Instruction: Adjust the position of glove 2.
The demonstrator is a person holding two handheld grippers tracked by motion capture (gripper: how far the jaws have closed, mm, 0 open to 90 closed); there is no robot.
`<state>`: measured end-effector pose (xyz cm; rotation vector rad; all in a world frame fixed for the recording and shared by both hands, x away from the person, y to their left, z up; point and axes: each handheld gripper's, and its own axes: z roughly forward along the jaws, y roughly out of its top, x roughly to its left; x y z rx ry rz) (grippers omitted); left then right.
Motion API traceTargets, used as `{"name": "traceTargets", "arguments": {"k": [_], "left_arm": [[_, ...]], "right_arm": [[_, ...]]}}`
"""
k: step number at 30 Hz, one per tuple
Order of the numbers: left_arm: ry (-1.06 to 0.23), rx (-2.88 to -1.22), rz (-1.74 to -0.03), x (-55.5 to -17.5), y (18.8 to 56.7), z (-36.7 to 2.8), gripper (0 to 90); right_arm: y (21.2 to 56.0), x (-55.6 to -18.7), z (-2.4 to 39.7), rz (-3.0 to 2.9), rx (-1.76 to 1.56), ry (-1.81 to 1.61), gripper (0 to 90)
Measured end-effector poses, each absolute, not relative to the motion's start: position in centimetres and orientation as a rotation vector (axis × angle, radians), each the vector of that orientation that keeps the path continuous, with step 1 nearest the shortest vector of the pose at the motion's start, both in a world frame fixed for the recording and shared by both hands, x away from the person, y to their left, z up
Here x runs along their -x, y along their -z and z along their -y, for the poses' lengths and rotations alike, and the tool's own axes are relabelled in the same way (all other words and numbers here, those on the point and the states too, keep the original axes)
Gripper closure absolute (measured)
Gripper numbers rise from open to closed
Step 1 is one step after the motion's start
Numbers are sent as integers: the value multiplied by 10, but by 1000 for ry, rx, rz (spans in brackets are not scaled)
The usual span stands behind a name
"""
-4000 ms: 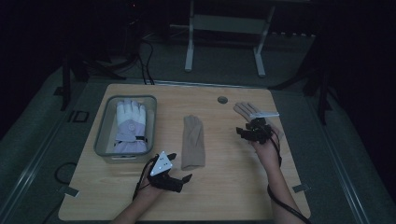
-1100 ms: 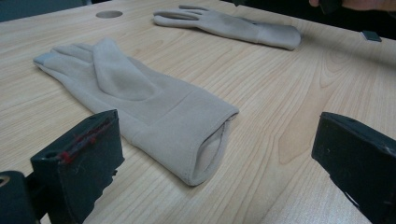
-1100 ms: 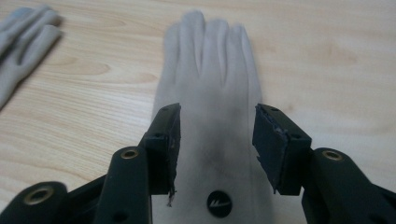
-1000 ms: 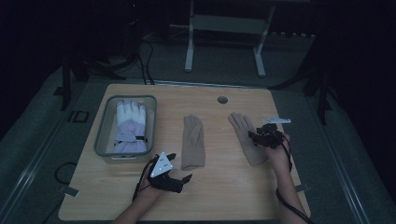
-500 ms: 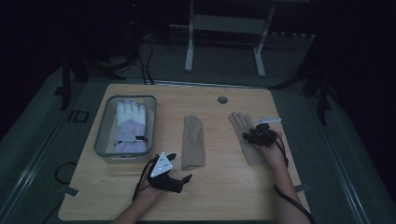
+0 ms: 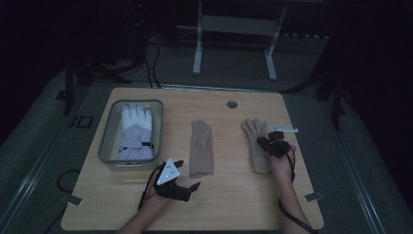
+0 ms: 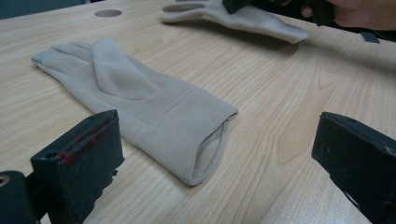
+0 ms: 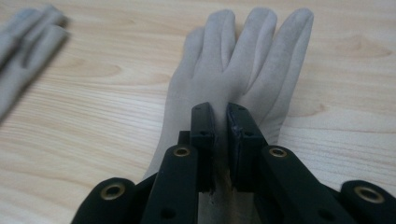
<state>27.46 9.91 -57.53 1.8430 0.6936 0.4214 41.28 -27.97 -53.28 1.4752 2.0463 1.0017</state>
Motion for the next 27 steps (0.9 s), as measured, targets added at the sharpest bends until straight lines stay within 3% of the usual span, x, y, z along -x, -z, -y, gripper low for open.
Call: {"name": "traceTargets", "arguments": {"k": [9,20,23,27], "left_arm": [[-415,-1835,-696,-275,575,-100,20],[-420,-1841,-688,-275,575,-99,20],[-421,-1843,-686,-274,575,-99,20],[-423,-1846,-685,-274,575,-99,20]], "right_arm": [[530,-382,282,-1928,-1560,-956,819],[554,-381,284,-1944,-1598,-921,794],[552,-381,288,-1965,-1598,-961,723],[542,-381,293,-2022,-1496,-973,539]]}}
